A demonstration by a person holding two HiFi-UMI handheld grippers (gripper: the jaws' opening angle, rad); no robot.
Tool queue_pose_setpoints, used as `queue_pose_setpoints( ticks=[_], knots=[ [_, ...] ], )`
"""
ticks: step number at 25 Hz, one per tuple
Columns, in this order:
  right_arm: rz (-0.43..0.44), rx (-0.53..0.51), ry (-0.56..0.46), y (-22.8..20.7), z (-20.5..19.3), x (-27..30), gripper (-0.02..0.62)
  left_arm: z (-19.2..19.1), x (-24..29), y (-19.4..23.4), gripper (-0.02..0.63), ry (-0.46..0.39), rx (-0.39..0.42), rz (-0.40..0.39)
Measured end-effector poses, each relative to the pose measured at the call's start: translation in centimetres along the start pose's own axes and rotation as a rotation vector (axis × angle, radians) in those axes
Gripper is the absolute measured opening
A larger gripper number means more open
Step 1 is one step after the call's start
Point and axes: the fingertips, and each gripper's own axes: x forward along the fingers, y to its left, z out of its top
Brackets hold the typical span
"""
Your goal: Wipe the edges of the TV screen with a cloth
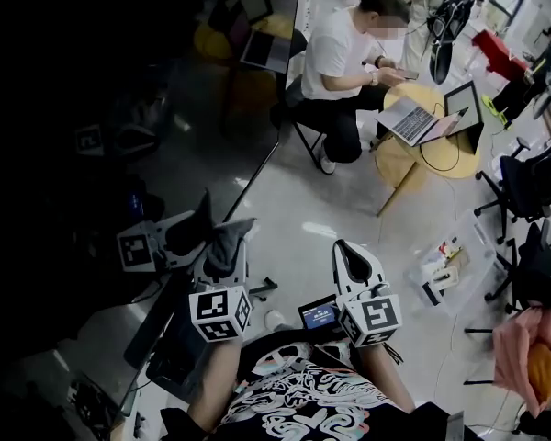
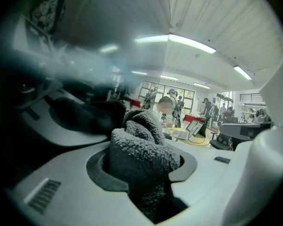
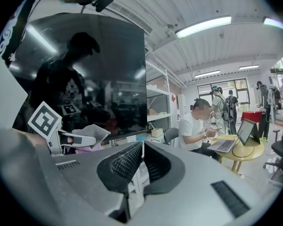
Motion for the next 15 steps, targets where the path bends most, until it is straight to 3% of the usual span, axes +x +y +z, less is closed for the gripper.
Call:
queue_pose_setpoints(
  ticks=[5,15],
  knots=[
    [0.035,-0.003,-0.008,-0.4,0.4,1.0,0.035,0.4,0.4,-0.2,0.186,-0.014,0.007,0.017],
    [0.168,-0.005,-0.004,-3.6,2.1,4.3,0.035,0.9,1.7,-0.4,0.186,-0.029,-0.016,0.132]
  ],
)
